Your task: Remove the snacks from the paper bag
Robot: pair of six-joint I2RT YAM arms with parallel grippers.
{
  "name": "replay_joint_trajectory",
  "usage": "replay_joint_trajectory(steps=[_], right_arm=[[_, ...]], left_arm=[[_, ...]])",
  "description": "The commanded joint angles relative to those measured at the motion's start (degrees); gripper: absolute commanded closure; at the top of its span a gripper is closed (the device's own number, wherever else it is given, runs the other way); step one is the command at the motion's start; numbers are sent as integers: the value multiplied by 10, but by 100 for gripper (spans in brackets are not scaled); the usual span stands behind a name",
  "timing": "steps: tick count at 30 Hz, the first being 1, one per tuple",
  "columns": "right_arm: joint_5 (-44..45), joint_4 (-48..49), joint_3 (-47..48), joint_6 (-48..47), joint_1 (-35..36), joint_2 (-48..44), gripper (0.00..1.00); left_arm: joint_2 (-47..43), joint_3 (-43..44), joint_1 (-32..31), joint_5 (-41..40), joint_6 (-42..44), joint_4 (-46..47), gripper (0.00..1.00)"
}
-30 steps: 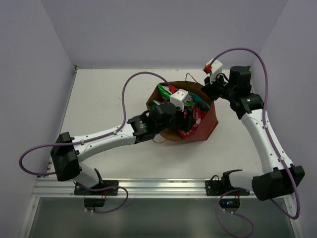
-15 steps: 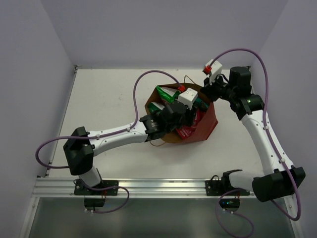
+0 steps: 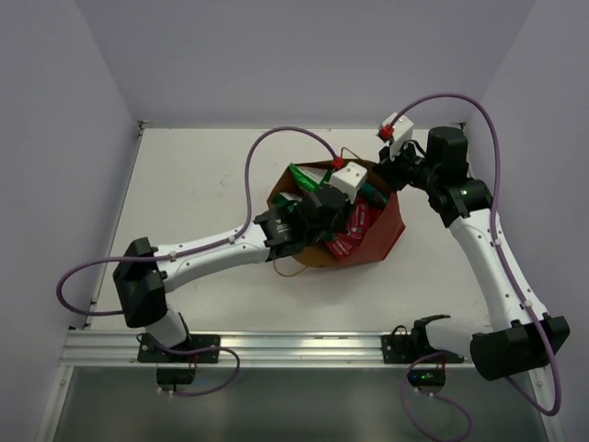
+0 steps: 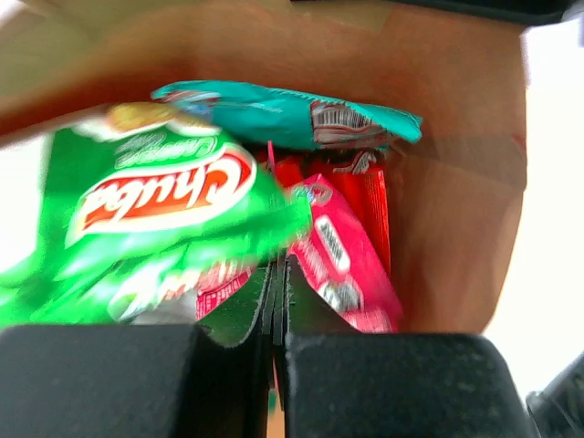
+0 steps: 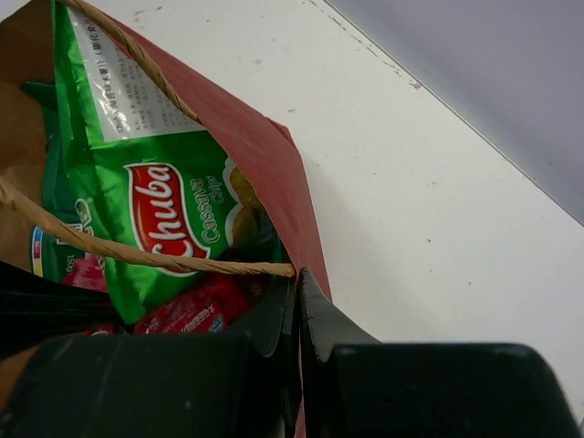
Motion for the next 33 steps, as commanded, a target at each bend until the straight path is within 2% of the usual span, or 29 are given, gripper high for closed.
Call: replay_joint_trajectory(steps=[1,5,9,10,12,13,15,16,21,26,27,28,30,31,33], right_arm=[[-8,76,7,-2,3,-41,100],[4,76,3,-3,3,-44,100],[9,73,-1,-8,3,-47,100],[10,73,-1,-8,3,-47,100],[9,75,-3,-8,3,-49,100],[9,78,-3,-6,3,-49,100],[2,78,-2,-4,3,-48,100],[-1,77,-2,-3,3,-47,100],[-9,78,-3,1,3,-46,100],[-17,80,-8,5,3,-45,100],[-16,81,-10,5,3,-44,100],[-16,80,-11,5,3,-44,100],[-16,78,-10,5,3,-44,100],[-16,78,-10,5,3,-45,100],[-18,78,-9,5,3,-45,100]], left_arm=[[-109,30,0,-18,-9,-56,100],[-223,17,8,-65,9,-111,100],[-300,3,35,-106,41,-148,100],[-314,-7,59,-153,49,-150,100],[-338,-45,114,-166,67,-152,100],[-341,-63,182,-154,73,-145,100],[-333,-105,247,-121,85,-119,100],[-326,-114,303,-95,87,-108,100],[-234,-163,434,-57,95,9,100],[-76,-142,493,-47,84,59,99],[-58,-133,501,-31,78,59,94],[-27,-107,502,-23,76,34,78],[-17,-79,501,6,57,-9,63],[-38,-81,499,19,55,-14,45],[-74,-91,481,45,47,-15,16]])
